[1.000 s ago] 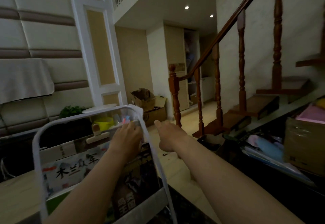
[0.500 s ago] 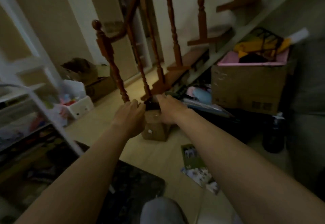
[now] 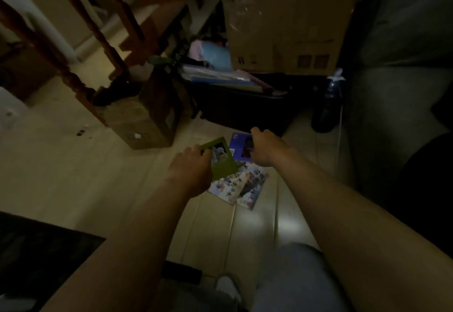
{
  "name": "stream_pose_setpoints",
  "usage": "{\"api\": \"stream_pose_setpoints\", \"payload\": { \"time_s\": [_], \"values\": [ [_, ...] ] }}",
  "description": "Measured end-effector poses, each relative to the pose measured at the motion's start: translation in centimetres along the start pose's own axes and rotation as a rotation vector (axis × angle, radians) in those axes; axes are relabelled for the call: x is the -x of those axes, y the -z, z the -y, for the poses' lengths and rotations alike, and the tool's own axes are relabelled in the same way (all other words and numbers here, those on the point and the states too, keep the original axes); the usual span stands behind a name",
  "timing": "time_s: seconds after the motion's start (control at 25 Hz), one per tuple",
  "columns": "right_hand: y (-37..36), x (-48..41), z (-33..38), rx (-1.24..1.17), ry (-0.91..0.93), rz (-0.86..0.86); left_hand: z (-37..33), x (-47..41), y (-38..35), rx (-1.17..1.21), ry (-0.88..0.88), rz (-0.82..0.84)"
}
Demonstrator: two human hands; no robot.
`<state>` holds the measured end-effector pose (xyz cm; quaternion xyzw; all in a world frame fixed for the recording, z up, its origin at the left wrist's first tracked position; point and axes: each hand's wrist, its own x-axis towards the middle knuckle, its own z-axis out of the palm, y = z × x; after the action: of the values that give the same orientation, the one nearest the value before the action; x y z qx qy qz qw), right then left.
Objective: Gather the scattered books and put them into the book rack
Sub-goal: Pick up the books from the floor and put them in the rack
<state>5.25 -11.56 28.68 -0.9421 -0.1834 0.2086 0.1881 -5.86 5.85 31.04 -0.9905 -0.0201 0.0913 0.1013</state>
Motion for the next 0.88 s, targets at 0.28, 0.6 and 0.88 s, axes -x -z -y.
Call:
{"api": "stream_pose_setpoints", "payload": {
  "time_s": [0.28, 0.6, 0.88],
  "values": [
    [-10.9, -7.5, -6.8, -0.044, -0.105, 0.174, -2.2, -6.9, -12.5, 0.078, -0.064, 0.174],
    [-23.9, -12.2, -11.3, 0.076, -0.156, 0.356, -4.0, -10.8, -26.0, 0.184, -0.091, 0.356],
    [-31.3, -13.8, -13.0, 0.288, -0.016, 0.234, -6.7, -12.5, -34.7, 0.222, -0.126, 0.497]
  ]
}}
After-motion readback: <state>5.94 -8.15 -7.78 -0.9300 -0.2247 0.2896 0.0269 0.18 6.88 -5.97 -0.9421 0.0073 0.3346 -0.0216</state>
